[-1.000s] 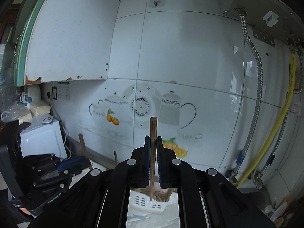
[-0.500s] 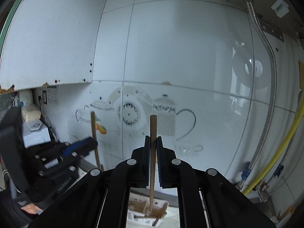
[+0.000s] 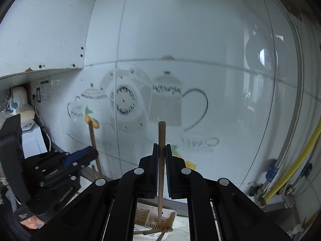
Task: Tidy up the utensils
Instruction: 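Open the right tool to drop its chopstick in while the left tool releases its own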
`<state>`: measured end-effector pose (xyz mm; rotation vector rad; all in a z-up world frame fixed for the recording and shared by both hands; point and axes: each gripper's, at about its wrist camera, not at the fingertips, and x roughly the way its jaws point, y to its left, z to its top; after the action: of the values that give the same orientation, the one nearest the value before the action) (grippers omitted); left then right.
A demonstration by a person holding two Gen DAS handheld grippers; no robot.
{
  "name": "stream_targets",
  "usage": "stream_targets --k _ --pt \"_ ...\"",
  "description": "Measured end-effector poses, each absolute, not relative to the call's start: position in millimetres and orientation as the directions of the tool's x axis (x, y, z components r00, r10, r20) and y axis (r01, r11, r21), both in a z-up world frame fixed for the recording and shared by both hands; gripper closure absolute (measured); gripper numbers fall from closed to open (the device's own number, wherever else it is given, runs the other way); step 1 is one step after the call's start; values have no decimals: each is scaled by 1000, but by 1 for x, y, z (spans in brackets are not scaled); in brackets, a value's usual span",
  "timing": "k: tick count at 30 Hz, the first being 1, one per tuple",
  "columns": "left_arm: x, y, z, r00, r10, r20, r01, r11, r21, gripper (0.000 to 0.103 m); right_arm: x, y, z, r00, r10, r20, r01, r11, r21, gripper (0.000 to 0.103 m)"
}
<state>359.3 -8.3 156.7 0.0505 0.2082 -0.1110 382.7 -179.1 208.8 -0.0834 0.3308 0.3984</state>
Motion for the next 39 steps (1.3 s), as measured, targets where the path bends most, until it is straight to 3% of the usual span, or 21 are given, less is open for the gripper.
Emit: stream_targets --k 20,24,26,30,31,39 --pt "358 -8 144 964 -116 -240 125 992 25 95 398 -180 145 820 360 -445 -395 918 14 96" --pt "352 -5 145 965 -119 -232 127 992 21 83 396 -181 140 819 353 -452 -392 920 9 94" --pt "347 -3 146 967 -117 -228 125 992 17 79 393 -183 141 822 350 -449 -388 921 7 85" --pt "334 2 149 969 -119 -218 123 992 5 65 382 -188 147 832 346 -434 -380 925 9 77" --pt "329 4 150 970 -119 -214 123 992 3 64 378 -189 149 835 347 -427 -379 925 10 69" --pt "280 13 147 971 -116 -211 117 993 -10 33 334 -194 160 852 350 -389 -374 927 14 48"
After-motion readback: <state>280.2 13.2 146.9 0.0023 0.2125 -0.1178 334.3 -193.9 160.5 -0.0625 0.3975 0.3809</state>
